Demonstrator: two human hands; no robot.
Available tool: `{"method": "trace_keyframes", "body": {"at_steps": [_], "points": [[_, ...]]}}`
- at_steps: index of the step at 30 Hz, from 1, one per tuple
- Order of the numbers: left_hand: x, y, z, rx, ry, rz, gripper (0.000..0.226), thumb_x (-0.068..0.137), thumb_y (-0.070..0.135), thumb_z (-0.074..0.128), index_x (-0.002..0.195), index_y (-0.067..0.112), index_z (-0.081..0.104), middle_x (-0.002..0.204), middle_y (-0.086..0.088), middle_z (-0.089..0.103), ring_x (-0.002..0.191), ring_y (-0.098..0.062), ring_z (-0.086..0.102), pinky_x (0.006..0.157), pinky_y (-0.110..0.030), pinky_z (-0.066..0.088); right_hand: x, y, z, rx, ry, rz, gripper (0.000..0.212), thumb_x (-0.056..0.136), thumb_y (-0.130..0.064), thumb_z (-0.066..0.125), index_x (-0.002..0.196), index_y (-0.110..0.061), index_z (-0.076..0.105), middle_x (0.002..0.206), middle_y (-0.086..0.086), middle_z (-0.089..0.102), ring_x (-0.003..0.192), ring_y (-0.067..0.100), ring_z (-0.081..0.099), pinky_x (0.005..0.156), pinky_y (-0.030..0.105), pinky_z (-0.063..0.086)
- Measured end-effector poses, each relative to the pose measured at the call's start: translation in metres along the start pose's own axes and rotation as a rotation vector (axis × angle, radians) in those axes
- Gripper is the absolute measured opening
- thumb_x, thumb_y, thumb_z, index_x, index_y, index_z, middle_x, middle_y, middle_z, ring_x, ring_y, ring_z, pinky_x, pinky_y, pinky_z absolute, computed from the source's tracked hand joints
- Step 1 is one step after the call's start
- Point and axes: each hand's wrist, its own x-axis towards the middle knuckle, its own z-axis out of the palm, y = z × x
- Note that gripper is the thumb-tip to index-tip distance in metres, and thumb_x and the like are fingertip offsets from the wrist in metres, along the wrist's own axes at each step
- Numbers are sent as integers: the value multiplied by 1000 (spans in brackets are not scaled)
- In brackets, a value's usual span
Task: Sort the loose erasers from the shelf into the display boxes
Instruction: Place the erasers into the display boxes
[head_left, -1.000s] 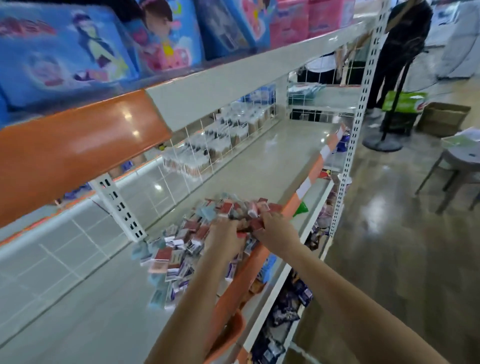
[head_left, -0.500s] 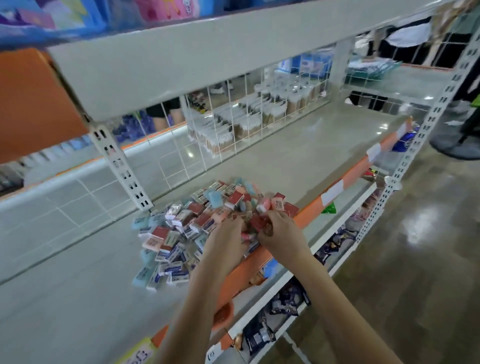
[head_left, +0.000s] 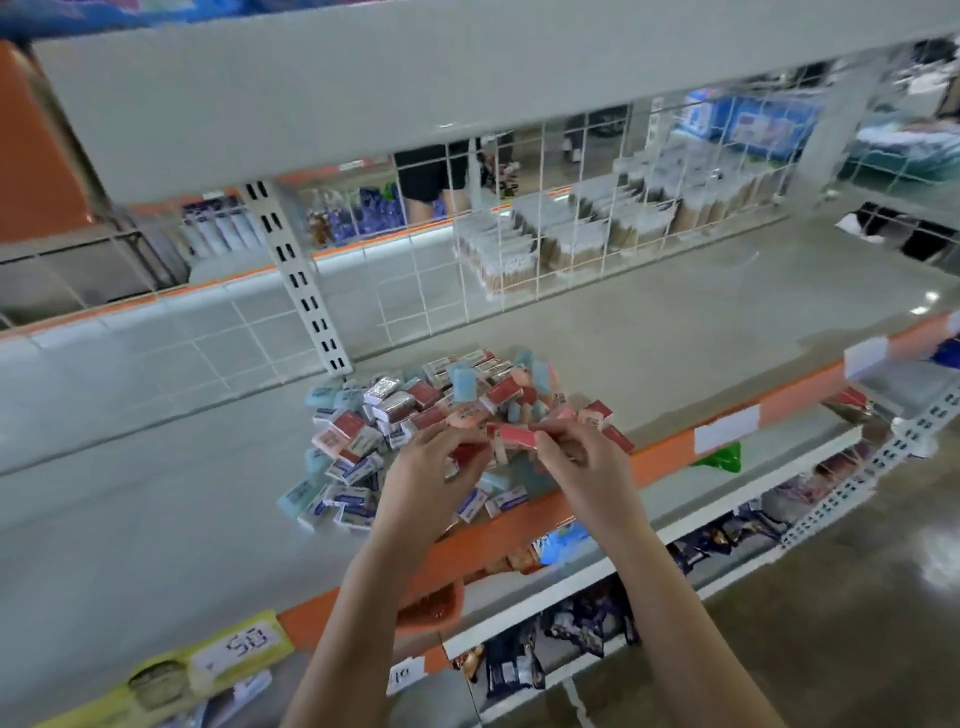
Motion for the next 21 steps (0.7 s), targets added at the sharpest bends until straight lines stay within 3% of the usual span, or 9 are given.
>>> {"method": "trace_keyframes", "body": {"at_steps": [3,5,7,11,13,16,21], "points": [[-11,1,-15,-277,82,-186,14,89,22,61,99,31,66,90,19,66,76,7,61,66,-7,46,1,-9,7,73,-24,-13,26,95,-25,50,75,-18,64,68,5,67,63,18,60,61,24,44],[-23,0,-26,-501,112,-301,16,90,17,59,92,31,66,80,13,69,75,-1,66,67,-15,51,-1,-18,16,97,-81,-43,36,97,-26,46,69,-9,59,53,-5,59,48,8,51,51,13,36],[-36,-2,-39,-666,135,-372,20,91,11,57,94,27,69,76,10,70,74,-14,69,66,-23,54,-4,-28,28,141,-160,-60,41,98,-27,42,62,-10,50,44,-9,52,40,0,46,46,9,35],[-66,-15,-66,-744,241,-451,19,91,6,56,93,20,68,73,7,70,69,-10,67,60,-20,53,-12,-46,64,204,-303,-75,54,93,-42,41,59,0,48,46,4,56,41,15,54,47,24,46],[-84,-24,-81,-782,298,-493,16,90,5,56,93,16,68,75,3,69,67,-7,65,58,-19,52,-20,-57,85,252,-383,-71,47,93,-39,41,62,-6,51,49,5,59,41,13,56,43,21,46],[-119,-40,-108,-859,369,-529,15,89,2,55,93,12,66,75,1,67,64,-6,63,57,-17,51,-35,-75,121,379,-513,-25,48,88,-40,44,75,4,57,61,22,63,45,15,60,43,22,49],[-188,-69,-153,-944,478,-565,16,85,1,58,95,12,65,74,0,66,62,-6,62,56,-15,50,-76,-104,187,453,-720,37,38,77,-41,58,75,-3,60,57,7,60,49,18,60,50,24,52]]}}
